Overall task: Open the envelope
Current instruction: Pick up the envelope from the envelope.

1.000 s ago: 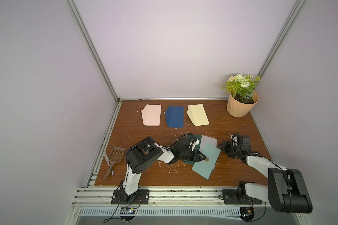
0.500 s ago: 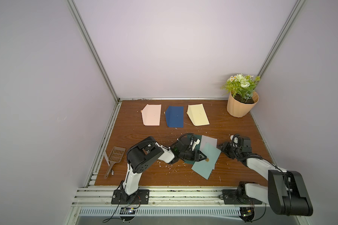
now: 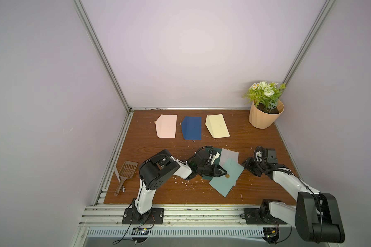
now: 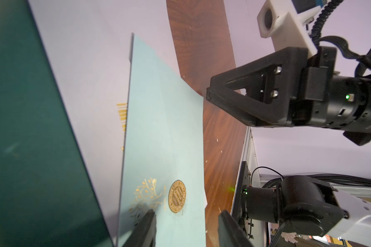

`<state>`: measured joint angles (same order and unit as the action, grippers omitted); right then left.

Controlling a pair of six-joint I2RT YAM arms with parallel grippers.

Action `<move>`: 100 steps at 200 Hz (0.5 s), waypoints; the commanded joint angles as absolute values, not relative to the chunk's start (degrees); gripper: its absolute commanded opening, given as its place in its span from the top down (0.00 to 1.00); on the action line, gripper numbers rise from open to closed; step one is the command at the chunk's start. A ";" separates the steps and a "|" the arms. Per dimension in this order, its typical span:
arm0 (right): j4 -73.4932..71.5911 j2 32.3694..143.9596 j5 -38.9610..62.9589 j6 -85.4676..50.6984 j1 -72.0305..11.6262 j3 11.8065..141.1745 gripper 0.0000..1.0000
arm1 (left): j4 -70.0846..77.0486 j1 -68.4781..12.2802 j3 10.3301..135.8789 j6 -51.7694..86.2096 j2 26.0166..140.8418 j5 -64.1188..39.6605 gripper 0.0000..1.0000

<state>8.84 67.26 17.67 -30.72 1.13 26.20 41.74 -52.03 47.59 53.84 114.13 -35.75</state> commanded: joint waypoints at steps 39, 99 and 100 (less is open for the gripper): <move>10.45 75.22 22.63 -25.42 2.01 28.04 0.51 | 35.31 -52.49 47.78 54.23 116.97 -33.57 0.50; 6.00 78.98 28.49 -24.96 2.55 27.02 0.50 | 34.37 -52.47 48.48 54.22 117.74 -33.59 0.50; 5.90 78.95 28.75 -25.01 2.50 26.96 0.51 | 34.37 -52.47 48.45 54.23 117.76 -33.58 0.50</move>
<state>3.64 76.86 25.06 -26.17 2.48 29.21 40.84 -52.03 48.75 53.84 114.74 -35.77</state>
